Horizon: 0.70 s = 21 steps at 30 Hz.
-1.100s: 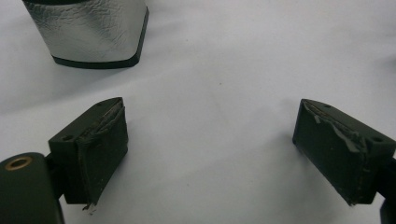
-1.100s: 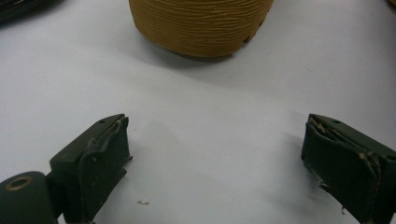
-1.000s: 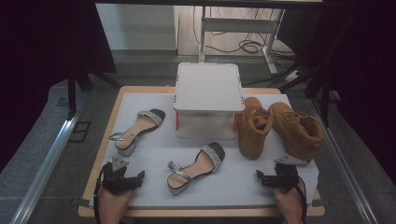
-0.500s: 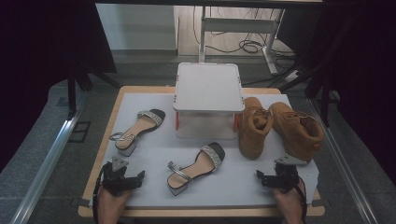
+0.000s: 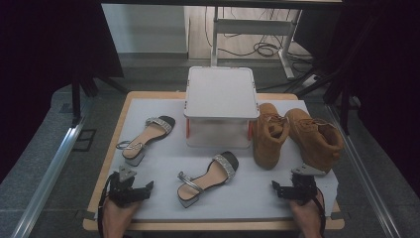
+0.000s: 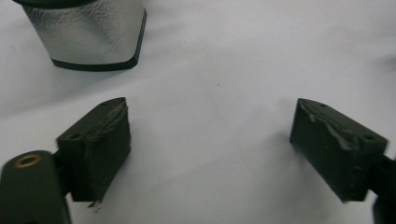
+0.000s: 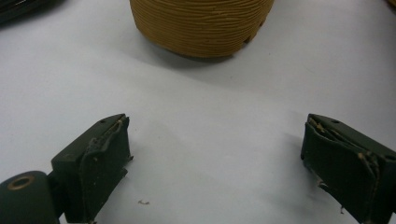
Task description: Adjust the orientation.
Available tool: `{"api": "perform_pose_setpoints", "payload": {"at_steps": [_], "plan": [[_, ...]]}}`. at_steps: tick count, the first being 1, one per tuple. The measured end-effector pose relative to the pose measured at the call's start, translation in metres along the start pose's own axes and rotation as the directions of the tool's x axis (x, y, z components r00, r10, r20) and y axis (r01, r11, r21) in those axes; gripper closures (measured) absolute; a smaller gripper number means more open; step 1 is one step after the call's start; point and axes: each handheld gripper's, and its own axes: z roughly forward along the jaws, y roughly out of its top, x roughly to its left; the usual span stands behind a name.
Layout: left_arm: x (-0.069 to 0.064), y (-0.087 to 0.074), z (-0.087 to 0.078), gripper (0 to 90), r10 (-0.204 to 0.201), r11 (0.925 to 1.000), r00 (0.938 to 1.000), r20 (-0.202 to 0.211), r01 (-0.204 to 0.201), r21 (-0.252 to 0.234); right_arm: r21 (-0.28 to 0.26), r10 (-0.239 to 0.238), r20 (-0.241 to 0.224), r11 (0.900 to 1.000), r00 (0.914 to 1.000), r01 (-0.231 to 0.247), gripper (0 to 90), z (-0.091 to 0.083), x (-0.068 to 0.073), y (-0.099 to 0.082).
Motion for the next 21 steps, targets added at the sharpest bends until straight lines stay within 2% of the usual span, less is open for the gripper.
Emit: {"api": "perform_pose_setpoints", "payload": {"at_steps": [8, 11, 13, 17, 21], "plan": [[-0.0024, 0.0019, -0.0017, 22.7, 0.008, 1.0000, 1.0000, -0.003, -0.008, 0.000, 0.000, 0.000, 0.000, 1.0000, 1.0000, 0.000, 8.1, 0.0000, 0.0000, 0.0000], [-0.0030, 0.0029, -0.0043, 25.6, 0.008, 0.9999, 1.0000, -0.006, -0.008, -0.015, -0.001, 0.000, 0.000, 1.0000, 1.0000, 0.000, 8.1, 0.0000, 0.0001, -0.0001], [-0.0020, 0.0039, -0.0074, 31.3, 0.001, 0.9994, 1.0000, -0.003, -0.001, -0.034, -0.001, 0.000, 0.000, 1.0000, 1.0000, 0.000, 8.1, 0.0000, 0.0001, -0.0001], [-0.0007, 0.0038, -0.0090, 35.6, -0.004, 0.9989, 1.0000, -0.001, 0.004, -0.047, -0.001, 0.000, 0.000, 1.0000, 1.0000, 0.000, 8.1, -0.0001, 0.0001, -0.0001], [0.0023, 0.0038, -0.0099, 44.1, -0.008, 0.9987, 1.0000, 0.003, 0.008, -0.051, -0.001, -0.001, 0.001, 1.0000, 1.0000, 0.001, 8.2, -0.0001, 0.0002, -0.0001]]}}
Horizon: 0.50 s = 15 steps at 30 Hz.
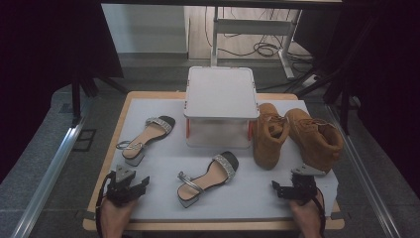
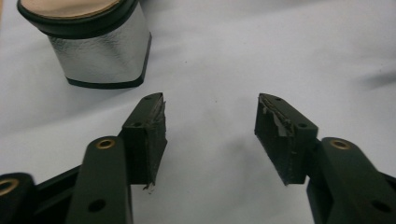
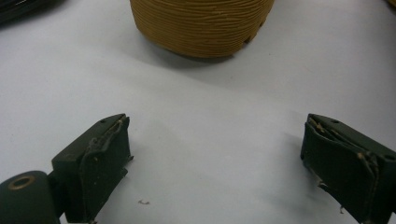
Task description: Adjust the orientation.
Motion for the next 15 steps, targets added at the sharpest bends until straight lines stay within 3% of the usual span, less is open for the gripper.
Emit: {"api": "perform_pose_setpoints", "payload": {"at_steps": [15], "plan": [[0.0092, 0.0009, -0.0068, 70.8, -0.034, 0.9977, 0.9993, -0.016, 0.033, -0.058, -0.001, -0.001, 0.000, 1.0000, 1.0000, 0.001, 8.3, -0.0001, 0.0001, -0.0001]]}}
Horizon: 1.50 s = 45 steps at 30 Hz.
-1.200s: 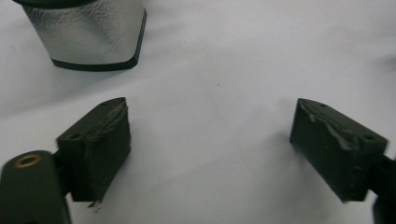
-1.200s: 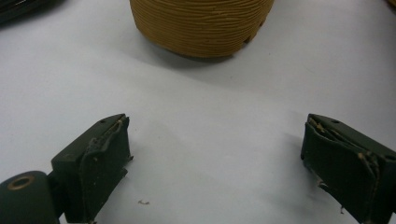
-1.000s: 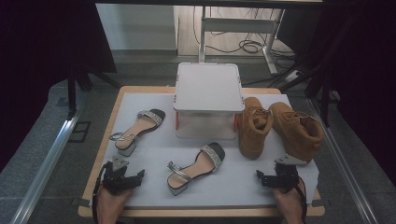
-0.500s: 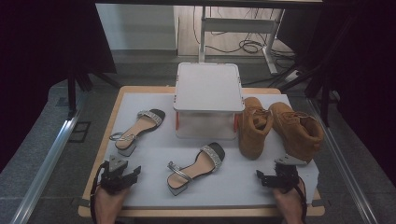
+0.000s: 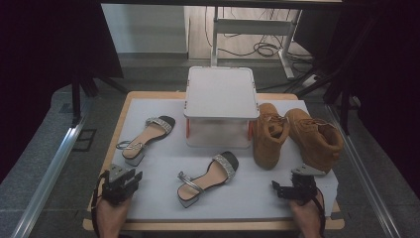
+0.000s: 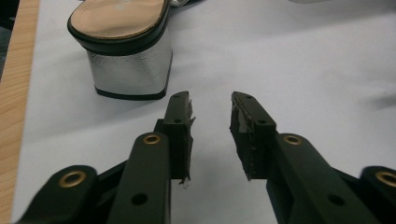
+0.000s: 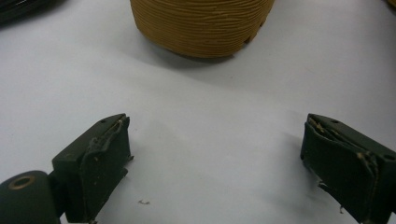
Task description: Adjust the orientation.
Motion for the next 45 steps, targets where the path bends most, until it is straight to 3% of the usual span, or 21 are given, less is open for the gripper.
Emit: {"api": "perform_pose_setpoints", "payload": {"at_steps": [4, 5, 9, 12, 21, 26, 32, 37, 45], "plan": [[0.003, 0.000, 0.001, 78.1, -0.006, 0.9999, 0.9999, -0.009, 0.006, 0.010, 0.000, 0.000, 0.000, 1.0000, 1.0000, 0.000, 8.3, 0.000, 0.000, 0.000], [0.005, 0.000, 0.000, 80.5, -0.001, 1.0000, 0.9996, -0.030, 0.001, 0.005, 0.000, 0.000, 0.000, 1.0000, 1.0000, 0.000, 8.3, 0.000, 0.000, 0.000], [0.009, 0.000, -0.003, 87.9, -0.010, 0.9998, 0.9986, -0.053, 0.009, -0.016, 0.000, -0.001, 0.000, 1.0000, 1.0000, 0.001, 8.4, 0.000, 0.000, 0.000], [0.016, 0.000, -0.007, 89.1, -0.035, 0.9987, 0.9976, -0.060, 0.032, -0.038, -0.001, -0.001, 0.000, 1.0000, 1.0000, 0.001, 8.5, 0.000, 0.000, 0.000], [0.035, 0.001, 0.000, 89.2, -0.060, 0.9981, 0.9924, -0.108, 0.058, -0.019, 0.000, 0.000, -0.001, 1.0000, 1.0000, 0.000, 8.5, 0.000, 0.000, 0.000], [0.048, 0.004, 0.005, 89.2, -0.093, 0.9957, 0.9923, -0.081, 0.092, -0.010, 0.000, 0.000, -0.001, 1.0000, 1.0000, 0.000, 8.5, 0.000, 0.000, 0.000], [0.061, 0.009, 0.014, 89.2, -0.096, 0.9954, 0.9906, -0.098, 0.095, -0.010, 0.000, 0.000, 0.000, 1.0000, 1.0000, 0.000, 8.5, 0.000, 0.000, 0.000], [0.071, 0.015, 0.025, 89.3, -0.123, 0.9924, 0.9891, -0.081, 0.123, 0.002, 0.000, 0.000, 0.000, 1.0000, 1.0000, 0.000, 8.5, 0.000, 0.000, 0.000], [0.077, 0.020, 0.035, 89.2, -0.126, 0.9920, 0.9874, -0.096, 0.126, -0.007, 0.000, 0.000, 0.000, 1.0000, 1.0000, 0.000, 8.5, 0.000, 0.000, 0.000]]}}
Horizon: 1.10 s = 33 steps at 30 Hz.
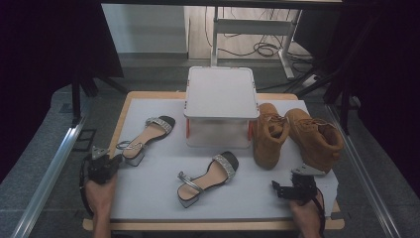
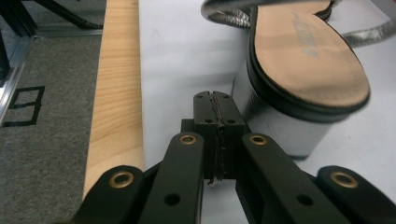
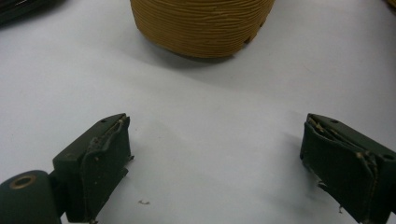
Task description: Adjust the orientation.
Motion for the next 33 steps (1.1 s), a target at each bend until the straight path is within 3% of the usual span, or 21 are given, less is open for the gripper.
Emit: {"api": "perform_pose_setpoints", "payload": {"at_steps": [3, 5, 14, 33], "plan": [[-0.002, 0.003, 0.003, 87.5, 0.024, 0.9997, 0.9996, -0.018, -0.024, -0.006, 0.000, 0.000, 0.000, 1.0000, 1.0000, 0.000, 8.5, 0.000, 0.000, 0.000], [-0.003, 0.004, 0.005, 87.4, 0.026, 0.9997, 0.9997, -0.003, -0.026, -0.005, 0.000, 0.000, 0.000, 1.0000, 1.0000, 0.000, 8.6, 0.000, 0.000, 0.000], [-0.007, 0.004, 0.006, 89.5, 0.004, 1.0000, 0.9997, 0.026, -0.004, -0.003, 0.000, 0.000, 0.000, 1.0000, 1.0000, 0.000, 8.6, 0.000, 0.000, 0.000], [-0.036, -0.001, 0.002, 89.4, 0.042, 0.9991, 0.9972, 0.062, -0.042, 0.007, 0.000, 0.000, 0.000, 1.0000, 1.0000, 0.000, 8.6, 0.000, 0.000, 0.000]]}}
